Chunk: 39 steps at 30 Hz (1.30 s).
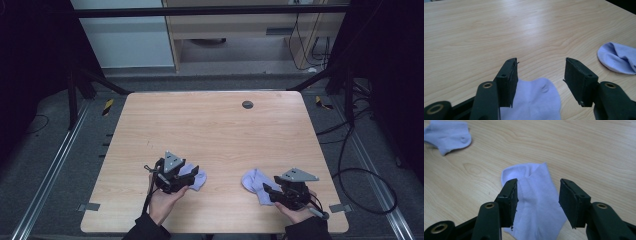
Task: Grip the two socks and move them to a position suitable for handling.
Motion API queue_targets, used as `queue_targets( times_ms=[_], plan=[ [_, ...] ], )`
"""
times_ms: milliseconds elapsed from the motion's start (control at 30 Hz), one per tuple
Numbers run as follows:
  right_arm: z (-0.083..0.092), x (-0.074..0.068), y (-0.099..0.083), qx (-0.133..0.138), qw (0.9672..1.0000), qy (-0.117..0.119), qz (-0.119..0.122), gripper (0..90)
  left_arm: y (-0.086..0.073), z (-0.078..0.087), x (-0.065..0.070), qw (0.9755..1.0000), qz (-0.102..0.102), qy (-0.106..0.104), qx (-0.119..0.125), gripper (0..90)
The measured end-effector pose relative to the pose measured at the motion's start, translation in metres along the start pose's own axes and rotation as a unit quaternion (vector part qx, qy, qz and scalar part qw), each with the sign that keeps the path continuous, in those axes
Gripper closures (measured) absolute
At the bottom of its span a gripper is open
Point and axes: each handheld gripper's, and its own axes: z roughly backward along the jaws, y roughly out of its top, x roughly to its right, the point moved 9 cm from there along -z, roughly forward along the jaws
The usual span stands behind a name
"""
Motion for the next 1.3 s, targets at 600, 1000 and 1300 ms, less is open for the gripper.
queue_targets(
  times_ms=[600, 1000, 1300],
  plan=[
    [-0.009, -0.013, -0.014, -0.023, 0.9993, 0.025, 0.013, 54.1, 0.002, -0.033, 0.05, 0.9986, -0.03, -0.041, -0.014, 51.0],
    [-0.013, -0.02, -0.025, -0.038, 0.9983, 0.037, 0.023, 58.0, 0.002, -0.055, 0.079, 0.9966, -0.041, -0.065, -0.03, 55.2],
    [-0.016, -0.021, -0.03, -0.05, 0.9976, 0.042, 0.024, 62.0, 0.002, -0.071, 0.098, 0.9947, -0.045, -0.083, -0.041, 57.9]
  ],
)
